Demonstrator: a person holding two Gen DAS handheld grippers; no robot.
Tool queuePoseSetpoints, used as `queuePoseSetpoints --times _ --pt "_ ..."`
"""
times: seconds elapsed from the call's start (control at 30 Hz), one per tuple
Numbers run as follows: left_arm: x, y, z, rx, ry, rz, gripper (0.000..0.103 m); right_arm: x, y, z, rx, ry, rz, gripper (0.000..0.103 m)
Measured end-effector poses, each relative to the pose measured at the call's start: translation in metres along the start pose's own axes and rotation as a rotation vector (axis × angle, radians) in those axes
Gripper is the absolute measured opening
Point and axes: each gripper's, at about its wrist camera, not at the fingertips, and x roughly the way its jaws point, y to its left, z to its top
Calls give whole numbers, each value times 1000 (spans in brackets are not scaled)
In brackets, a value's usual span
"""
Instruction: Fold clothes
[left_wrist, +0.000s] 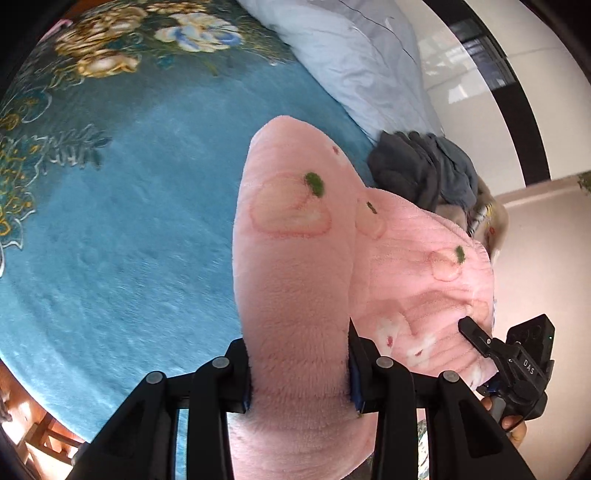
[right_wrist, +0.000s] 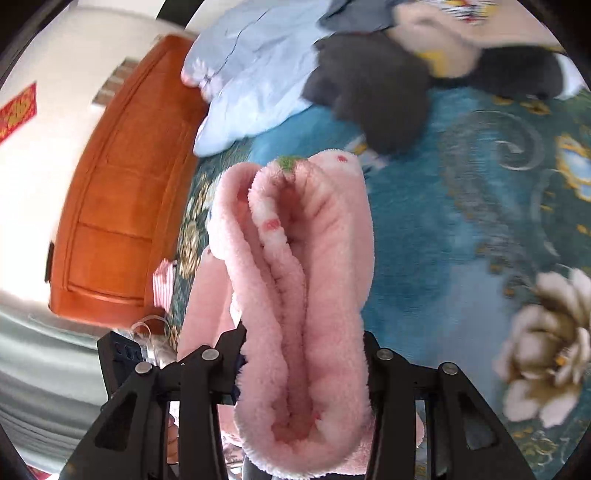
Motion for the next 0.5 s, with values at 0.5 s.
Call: queuePoseSetpoints --times 0.5 --pt "-72 138 200 46 -97 146 40 224 149 41 -69 144 58 44"
